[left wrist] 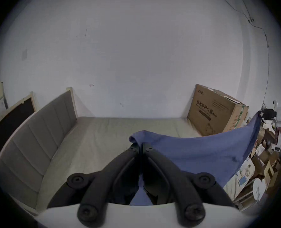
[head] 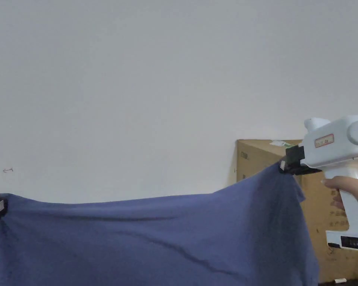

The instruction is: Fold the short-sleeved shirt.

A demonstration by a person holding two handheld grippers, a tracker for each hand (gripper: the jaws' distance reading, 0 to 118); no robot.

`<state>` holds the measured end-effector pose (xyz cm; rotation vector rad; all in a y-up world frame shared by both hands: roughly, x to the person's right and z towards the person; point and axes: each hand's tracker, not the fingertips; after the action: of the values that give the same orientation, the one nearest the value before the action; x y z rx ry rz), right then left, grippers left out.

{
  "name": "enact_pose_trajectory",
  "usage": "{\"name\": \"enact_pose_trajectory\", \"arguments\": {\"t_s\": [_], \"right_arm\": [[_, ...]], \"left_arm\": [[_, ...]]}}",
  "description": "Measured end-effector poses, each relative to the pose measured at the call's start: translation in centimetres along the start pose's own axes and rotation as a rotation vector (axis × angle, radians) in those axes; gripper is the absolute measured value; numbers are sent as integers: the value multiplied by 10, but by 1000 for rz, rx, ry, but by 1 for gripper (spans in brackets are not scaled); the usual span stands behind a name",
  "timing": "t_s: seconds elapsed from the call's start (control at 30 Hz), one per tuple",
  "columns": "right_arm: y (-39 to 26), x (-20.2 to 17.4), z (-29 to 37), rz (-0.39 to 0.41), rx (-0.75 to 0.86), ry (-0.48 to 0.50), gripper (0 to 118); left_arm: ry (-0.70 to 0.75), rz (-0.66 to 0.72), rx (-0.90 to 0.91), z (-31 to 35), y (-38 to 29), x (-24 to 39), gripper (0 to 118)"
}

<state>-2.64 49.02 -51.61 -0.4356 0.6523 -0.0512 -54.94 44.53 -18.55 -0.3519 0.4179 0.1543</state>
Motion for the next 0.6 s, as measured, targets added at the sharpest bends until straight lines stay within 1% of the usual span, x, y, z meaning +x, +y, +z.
{"name": "enact_pose_trajectory", "arguments": {"t_s": [0.1,0.2,0.3,0.43,0.5,0.6], "right_arm": [[22,-12,2,17,33,-25,0],[41,-15,-5,14,54,-30,0],[59,-16,-19,-7,69,-48,0],[81,-20,-40,-12,86,-78,0],[91,-21,-52,-19,101,-88,0],[103,-20,-73,-25,121,-94,0]], "left_arm": [[17,-16,33,4,15,2,2],[29,-5,63,0,30,3,2],[46,0,72,-14,43,4,2],[34,10,93,-37,51,1,2],[31,50,108,-51,56,-4,2],[46,46,116,-77,62,-6,2]]}}
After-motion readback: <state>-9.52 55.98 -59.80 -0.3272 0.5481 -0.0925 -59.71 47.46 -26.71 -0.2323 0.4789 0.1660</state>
